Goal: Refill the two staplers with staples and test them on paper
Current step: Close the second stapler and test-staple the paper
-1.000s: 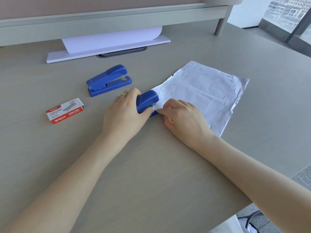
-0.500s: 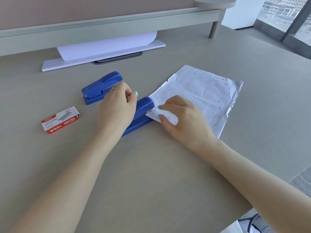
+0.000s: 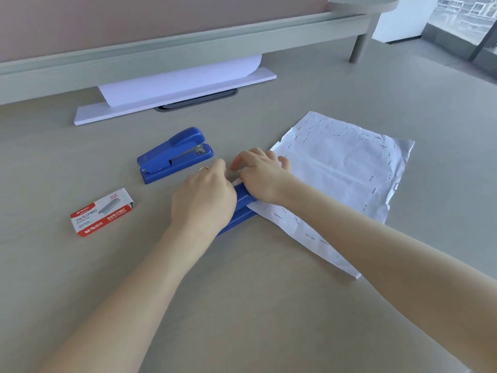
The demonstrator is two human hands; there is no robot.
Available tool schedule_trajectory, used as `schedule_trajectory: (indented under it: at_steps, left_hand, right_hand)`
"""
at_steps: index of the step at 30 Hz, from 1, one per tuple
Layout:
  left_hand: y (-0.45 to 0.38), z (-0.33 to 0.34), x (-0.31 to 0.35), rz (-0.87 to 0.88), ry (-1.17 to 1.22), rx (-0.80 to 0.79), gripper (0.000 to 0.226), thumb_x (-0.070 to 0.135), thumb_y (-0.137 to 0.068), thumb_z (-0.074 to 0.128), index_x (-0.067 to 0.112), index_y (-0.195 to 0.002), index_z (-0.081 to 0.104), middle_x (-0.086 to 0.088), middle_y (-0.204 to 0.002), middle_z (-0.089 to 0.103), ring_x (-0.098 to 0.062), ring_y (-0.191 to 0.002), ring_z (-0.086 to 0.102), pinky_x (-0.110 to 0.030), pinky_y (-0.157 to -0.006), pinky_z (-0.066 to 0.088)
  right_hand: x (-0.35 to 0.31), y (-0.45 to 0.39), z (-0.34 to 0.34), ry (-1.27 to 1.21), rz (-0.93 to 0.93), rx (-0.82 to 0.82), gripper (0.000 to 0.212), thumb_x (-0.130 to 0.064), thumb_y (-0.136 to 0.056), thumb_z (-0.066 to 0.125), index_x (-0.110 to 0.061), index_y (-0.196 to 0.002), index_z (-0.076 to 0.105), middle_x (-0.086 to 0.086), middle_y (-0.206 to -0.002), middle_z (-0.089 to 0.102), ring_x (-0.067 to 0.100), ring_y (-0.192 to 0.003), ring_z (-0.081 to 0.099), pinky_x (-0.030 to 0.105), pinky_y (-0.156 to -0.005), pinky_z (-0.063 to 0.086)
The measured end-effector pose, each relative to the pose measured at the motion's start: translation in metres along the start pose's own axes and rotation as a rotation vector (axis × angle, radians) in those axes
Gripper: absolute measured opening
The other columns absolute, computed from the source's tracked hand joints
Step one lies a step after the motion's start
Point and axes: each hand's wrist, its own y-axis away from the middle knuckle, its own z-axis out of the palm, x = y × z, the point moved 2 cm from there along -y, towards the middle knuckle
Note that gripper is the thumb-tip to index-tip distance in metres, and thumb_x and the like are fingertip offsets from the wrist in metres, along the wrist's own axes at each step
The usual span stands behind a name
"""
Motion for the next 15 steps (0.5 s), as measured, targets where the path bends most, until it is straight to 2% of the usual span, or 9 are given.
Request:
schedule_trajectory:
  at_steps: [2,4,9,13,15]
  left_hand:
    - [-0.003,0.001,0.001,0.025,-0.005,-0.034,0.01,0.007,-0.089,0.032,0.008,-0.08,0.037,0.0,-0.063,0.038,-0.031,-0.072,0.043,-0.034,-0.056,0.028]
    - [-0.006,0.001,0.001,0.052,-0.017,-0.076,0.01,0.009,-0.09,0.03,0.01,-0.081,0.036,0.0,-0.065,0.038,-0.029,-0.073,0.042,-0.034,-0.056,0.027]
    - [-0.01,0.002,0.002,0.107,-0.072,-0.094,0.008,0.011,-0.088,0.032,0.014,-0.081,0.035,0.007,-0.063,0.034,-0.024,-0.07,0.037,-0.032,-0.051,0.02]
    - [-0.013,0.006,0.001,0.123,-0.088,-0.097,0.009,0.008,-0.085,0.032,0.015,-0.087,0.037,0.004,-0.069,0.037,-0.023,-0.076,0.039,-0.032,-0.062,0.028]
    - [-0.014,0.007,0.0,0.128,-0.095,-0.1,0.009,0.008,-0.084,0.032,0.016,-0.086,0.036,0.005,-0.066,0.036,-0.023,-0.076,0.039,-0.031,-0.062,0.029]
  right_hand:
    - [0.002,-0.001,0.002,-0.033,-0.018,0.004,0.039,-0.006,-0.086,0.029,-0.024,-0.112,0.051,-0.001,-0.131,0.042,0.021,-0.131,0.024,0.051,-0.112,-0.007]
    - [0.003,-0.001,0.003,-0.054,-0.047,0.026,0.035,-0.004,-0.085,0.031,-0.023,-0.107,0.05,-0.002,-0.129,0.043,0.021,-0.132,0.023,0.055,-0.111,-0.013]
    - [0.006,-0.001,0.004,-0.044,-0.135,0.094,0.03,0.0,-0.082,0.034,-0.021,-0.099,0.047,-0.006,-0.12,0.046,0.017,-0.128,0.026,0.057,-0.109,-0.016]
    - [0.007,0.0,0.006,0.004,-0.161,0.118,0.033,0.003,-0.075,0.032,-0.018,-0.097,0.046,-0.006,-0.115,0.047,0.017,-0.125,0.029,0.06,-0.107,-0.016]
    - [0.006,0.001,0.007,0.056,-0.179,0.168,0.038,0.0,-0.07,0.028,-0.016,-0.097,0.048,-0.006,-0.113,0.048,0.018,-0.122,0.031,0.062,-0.107,-0.015]
